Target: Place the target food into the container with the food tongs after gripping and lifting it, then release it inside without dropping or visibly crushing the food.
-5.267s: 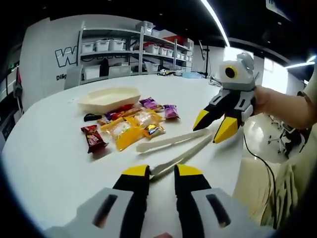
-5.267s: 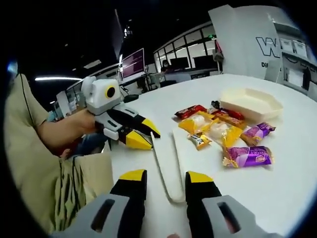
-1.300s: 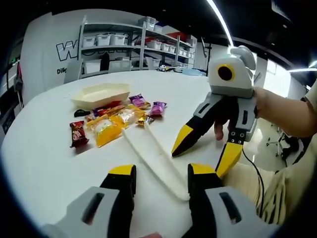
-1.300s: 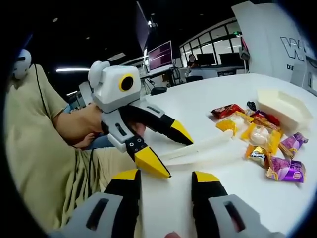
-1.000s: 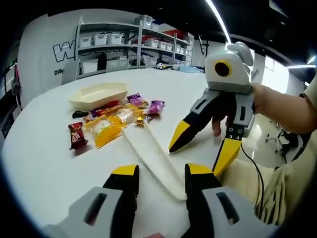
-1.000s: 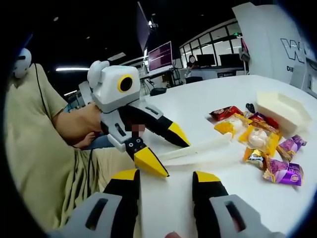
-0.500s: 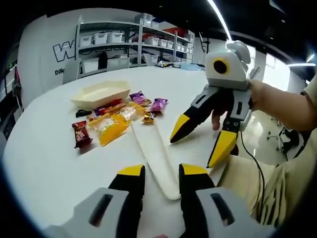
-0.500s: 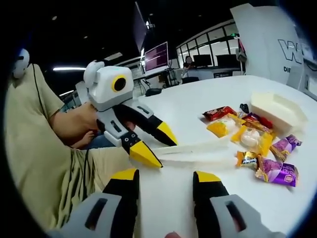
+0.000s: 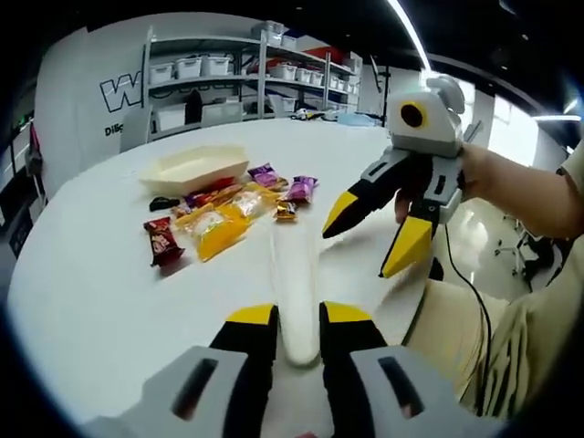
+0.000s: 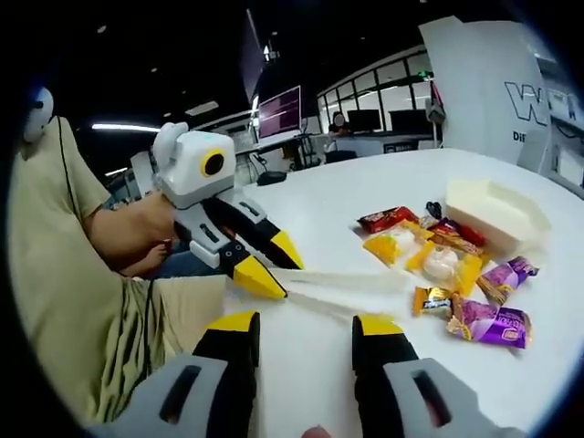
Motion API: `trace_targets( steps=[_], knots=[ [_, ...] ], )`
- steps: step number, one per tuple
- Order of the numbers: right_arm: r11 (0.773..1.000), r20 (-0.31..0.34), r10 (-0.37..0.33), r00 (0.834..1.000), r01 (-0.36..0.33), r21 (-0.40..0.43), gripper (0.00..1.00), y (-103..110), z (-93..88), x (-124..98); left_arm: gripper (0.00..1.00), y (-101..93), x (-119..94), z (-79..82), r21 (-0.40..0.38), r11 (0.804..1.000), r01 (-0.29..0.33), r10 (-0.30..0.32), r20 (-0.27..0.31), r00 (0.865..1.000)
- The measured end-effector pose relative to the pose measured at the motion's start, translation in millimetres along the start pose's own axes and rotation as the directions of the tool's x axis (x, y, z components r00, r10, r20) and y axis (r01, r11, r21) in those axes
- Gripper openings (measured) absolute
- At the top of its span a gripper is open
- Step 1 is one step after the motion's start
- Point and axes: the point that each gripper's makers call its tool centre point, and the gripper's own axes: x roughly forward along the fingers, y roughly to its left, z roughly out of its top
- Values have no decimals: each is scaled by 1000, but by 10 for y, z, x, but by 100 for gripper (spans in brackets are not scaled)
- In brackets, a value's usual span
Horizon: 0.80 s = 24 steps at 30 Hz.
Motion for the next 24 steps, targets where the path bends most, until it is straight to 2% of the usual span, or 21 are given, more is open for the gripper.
trace_targets(
  steps=[4, 15, 20, 24],
  knots=[
    [1000, 3, -25, 1000, 25, -13, 37, -67, 9, -19, 17, 37, -14, -17, -6, 1000, -2, 2, -6, 1000],
    [999, 24, -29, 999, 30, -21, 33, -106, 39, -50, 18, 138, -44, -52, -8, 1000, -17, 17, -18, 1000],
    [998, 39, -59, 998, 60, -27, 32, -196, 75, -75, 19, 222, -65, -64, -4, 999, -36, 36, -20, 999],
    [996, 12, -71, 997, 71, -44, 31, -248, 31, -48, 19, 251, -65, -65, -7, 999, -41, 41, -20, 999]
  ],
)
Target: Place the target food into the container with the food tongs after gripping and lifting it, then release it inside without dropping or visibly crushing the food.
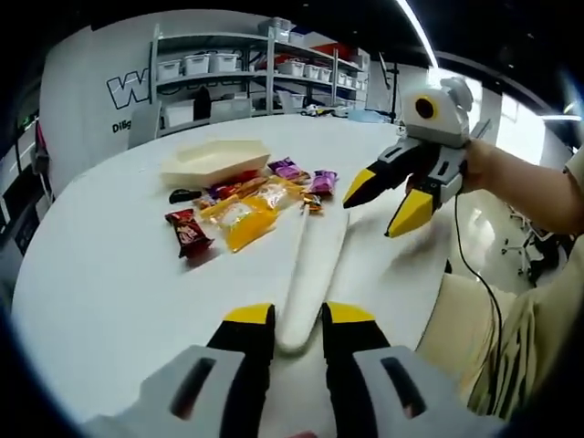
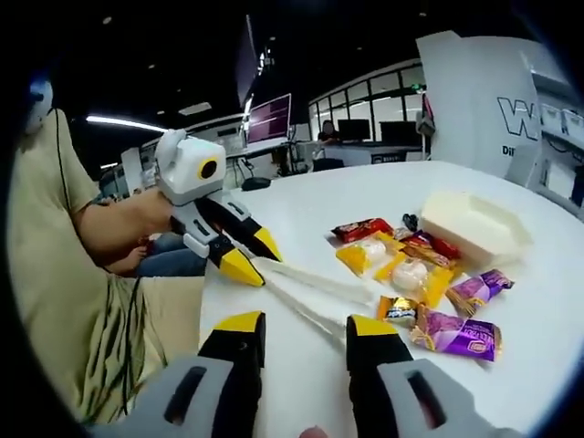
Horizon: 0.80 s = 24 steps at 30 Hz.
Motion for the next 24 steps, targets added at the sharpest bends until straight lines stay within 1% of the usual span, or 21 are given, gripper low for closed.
trace_targets(
  steps=[7, 10, 12, 17, 24],
  knots=[
    [1000, -15, -2, 1000, 2, -15, 27, -31, -44, 79, 20, 26, -5, 3, 2, 1000, -7, 7, 0, 1000],
    [999, -33, -6, 999, 5, -34, 25, -27, -81, 97, 20, 32, -3, 3, 4, 1000, -10, 10, 1, 1000],
    [999, -34, -7, 999, 5, -36, 24, -29, -87, 88, 21, 38, -5, 4, 8, 1000, -15, 15, 1, 1000],
    [998, -34, -25, 999, 23, -56, 15, -59, -103, 55, 21, 55, 2, 9, 13, 1000, -22, 22, 0, 1000],
    [998, -35, -27, 999, 25, -64, 10, -52, -128, 24, 22, 73, 17, 14, 27, 999, -24, 24, -7, 1000]
  ],
)
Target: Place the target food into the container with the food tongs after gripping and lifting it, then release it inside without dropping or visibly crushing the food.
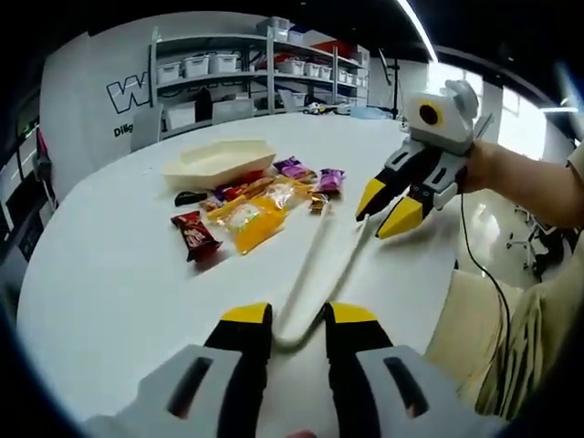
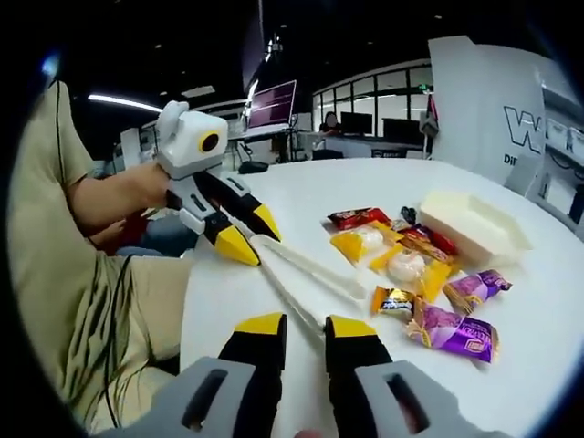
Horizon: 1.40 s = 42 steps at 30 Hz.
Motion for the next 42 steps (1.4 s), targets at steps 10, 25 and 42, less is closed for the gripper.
trace_targets(
  steps=[10, 25, 42],
  knots=[
    [1000, -8, 0, 1000, 0, -15, 1, 28, -32, -45, 23, 14, 16, 9, 7, 1000, -8, 8, -8, 1000],
    [998, -48, 15, 999, -18, -62, 0, 94, -84, -103, 24, 24, 73, 57, 35, 999, -10, 11, -3, 1000],
    [994, -122, -14, 992, 1, -106, 0, 67, -158, -100, 26, 24, 119, 99, 55, 998, -10, 9, 11, 1000]
  ],
)
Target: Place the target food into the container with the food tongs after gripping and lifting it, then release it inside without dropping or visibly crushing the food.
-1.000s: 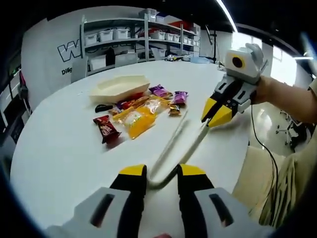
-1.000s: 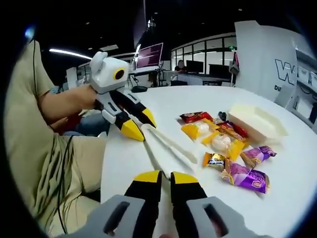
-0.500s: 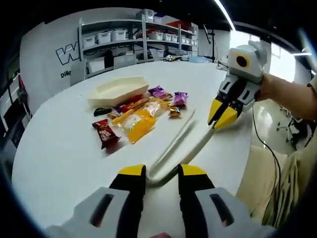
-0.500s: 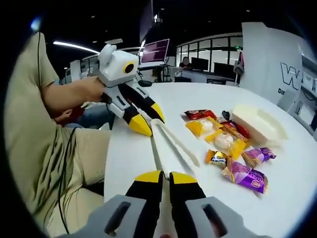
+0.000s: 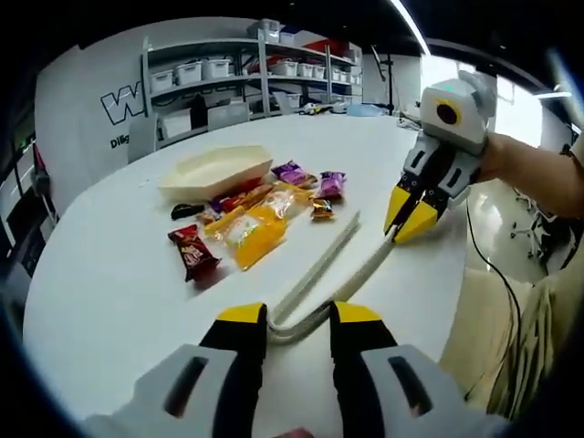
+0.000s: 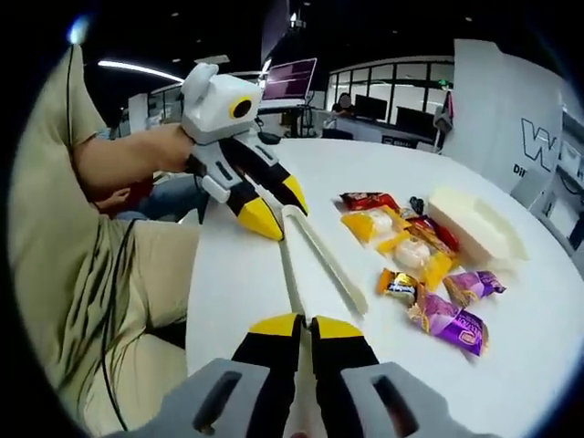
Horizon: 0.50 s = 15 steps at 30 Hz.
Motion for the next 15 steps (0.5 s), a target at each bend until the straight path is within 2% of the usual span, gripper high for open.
trace_targets(
  steps=[8, 15],
  knots=[
    [1000, -29, -2, 1000, 2, -14, 0, -24, -31, -37, 26, -27, 36, 35, 10, 1000, 8, -9, 12, 1000],
    [1000, -36, 9, 999, -10, -24, 4, -11, -20, -25, 26, -34, 53, 42, 4, 1000, 13, -13, 19, 1000]
  ],
)
